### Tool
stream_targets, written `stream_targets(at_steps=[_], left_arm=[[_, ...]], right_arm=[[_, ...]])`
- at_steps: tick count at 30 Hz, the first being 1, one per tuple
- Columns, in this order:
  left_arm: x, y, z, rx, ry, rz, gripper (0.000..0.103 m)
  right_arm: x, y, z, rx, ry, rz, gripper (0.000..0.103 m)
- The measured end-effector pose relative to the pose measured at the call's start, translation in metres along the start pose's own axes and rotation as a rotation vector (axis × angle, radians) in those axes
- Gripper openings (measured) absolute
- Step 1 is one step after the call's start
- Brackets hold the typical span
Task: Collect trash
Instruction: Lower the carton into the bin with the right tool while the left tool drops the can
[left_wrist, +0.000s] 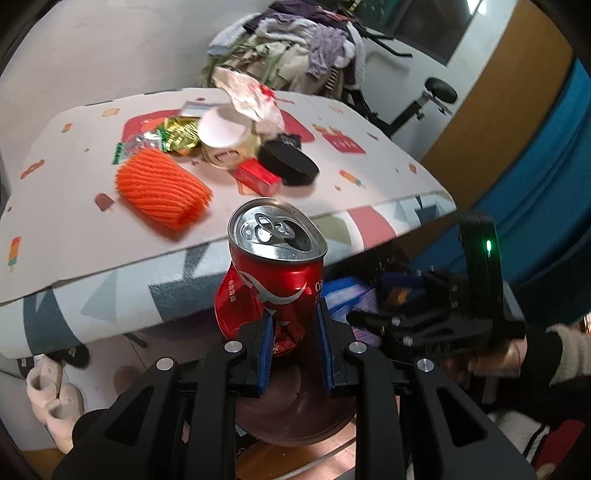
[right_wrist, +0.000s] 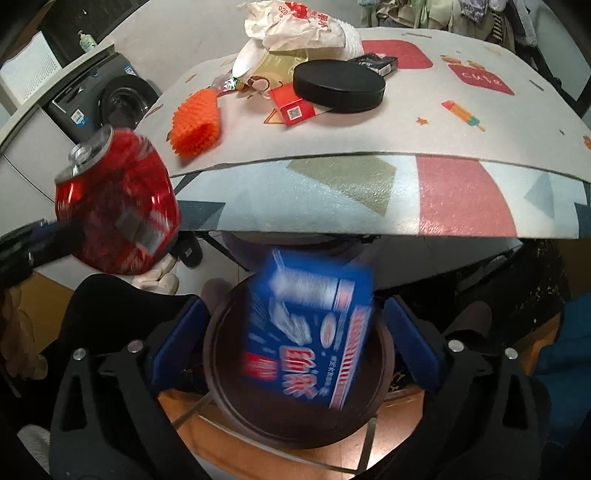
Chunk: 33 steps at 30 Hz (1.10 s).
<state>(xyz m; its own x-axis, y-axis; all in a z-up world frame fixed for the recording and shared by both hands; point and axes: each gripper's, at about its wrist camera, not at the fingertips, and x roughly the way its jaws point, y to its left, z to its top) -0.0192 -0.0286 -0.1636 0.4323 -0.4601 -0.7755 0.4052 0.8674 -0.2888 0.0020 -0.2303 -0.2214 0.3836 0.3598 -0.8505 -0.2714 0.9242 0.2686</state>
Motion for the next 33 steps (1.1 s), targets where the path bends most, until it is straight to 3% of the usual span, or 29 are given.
stream_targets(at_steps=[10,17,22,25,28,33], left_arm=[[0.047,-0.017,-0.028,0.135,0.114,0.006,0.021],[0.093,-0.019,-0.053,0.192,0.269,0.031,0.021],[0.101,-0.017,-0.054,0.197,0.291,0.025,0.024],[0.098,-0.018,-0.053,0.195,0.269,0.031,0.053],[0.087,-0.013,-0.047,0.162,0.207,0.039,0.061],[0.054,0.016,-0.032,-0.002,0.032,0.077,0.075]], right_arm=[[-0.021,-0.040,-0.003,-0.024,-0.204,-0.206,0.097],[-0.020,-0.065,-0.005,0.079,-0.196,-0.191,0.097],[-0.015,-0.065,-0.005,0.091,-0.186,-0.188,0.097],[-0.014,-0.064,-0.005,0.091,-0.183,-0.191,0.097],[-0.014,-0.064,-0.005,0.092,-0.181,-0.194,0.097],[-0.014,-0.065,-0.003,0.099,-0.177,-0.186,0.097]])
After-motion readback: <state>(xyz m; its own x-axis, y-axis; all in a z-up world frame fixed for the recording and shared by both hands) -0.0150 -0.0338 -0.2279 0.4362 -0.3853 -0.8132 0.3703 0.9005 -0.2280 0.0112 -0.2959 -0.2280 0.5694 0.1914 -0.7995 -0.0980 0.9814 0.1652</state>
